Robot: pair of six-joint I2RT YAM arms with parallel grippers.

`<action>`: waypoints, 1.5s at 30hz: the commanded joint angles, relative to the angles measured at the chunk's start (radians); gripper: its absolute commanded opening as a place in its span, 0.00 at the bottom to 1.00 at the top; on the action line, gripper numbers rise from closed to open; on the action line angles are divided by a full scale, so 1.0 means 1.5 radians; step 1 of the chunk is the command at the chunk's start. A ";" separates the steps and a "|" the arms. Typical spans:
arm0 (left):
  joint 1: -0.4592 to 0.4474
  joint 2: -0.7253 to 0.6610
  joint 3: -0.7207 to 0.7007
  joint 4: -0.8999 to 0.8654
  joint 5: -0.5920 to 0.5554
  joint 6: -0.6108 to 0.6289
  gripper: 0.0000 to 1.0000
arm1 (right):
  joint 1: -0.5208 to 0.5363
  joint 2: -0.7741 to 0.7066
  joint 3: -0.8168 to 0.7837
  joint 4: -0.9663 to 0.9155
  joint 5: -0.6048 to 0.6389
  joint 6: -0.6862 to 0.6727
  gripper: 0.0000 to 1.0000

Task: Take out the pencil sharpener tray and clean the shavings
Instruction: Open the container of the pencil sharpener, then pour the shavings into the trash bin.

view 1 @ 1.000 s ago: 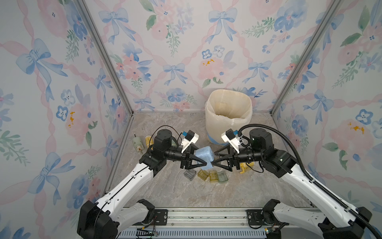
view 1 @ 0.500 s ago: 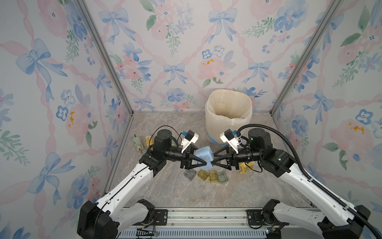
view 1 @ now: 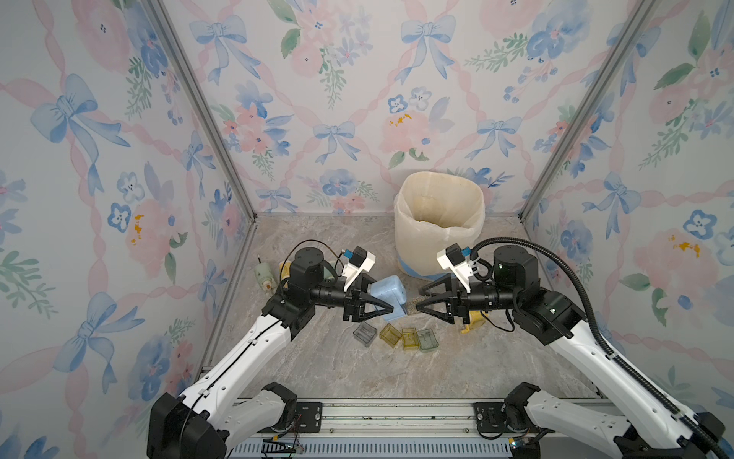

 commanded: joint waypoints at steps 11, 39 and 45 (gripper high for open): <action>0.053 -0.013 0.000 0.016 -0.073 -0.008 0.00 | -0.023 -0.019 0.006 -0.005 -0.013 0.019 0.52; 0.094 -0.032 -0.026 0.018 -0.377 -0.024 0.00 | -0.122 0.126 0.118 0.237 -0.020 0.277 0.52; 0.093 -0.029 -0.020 0.018 -0.442 -0.026 0.00 | -0.140 0.164 0.171 0.268 0.001 0.375 0.52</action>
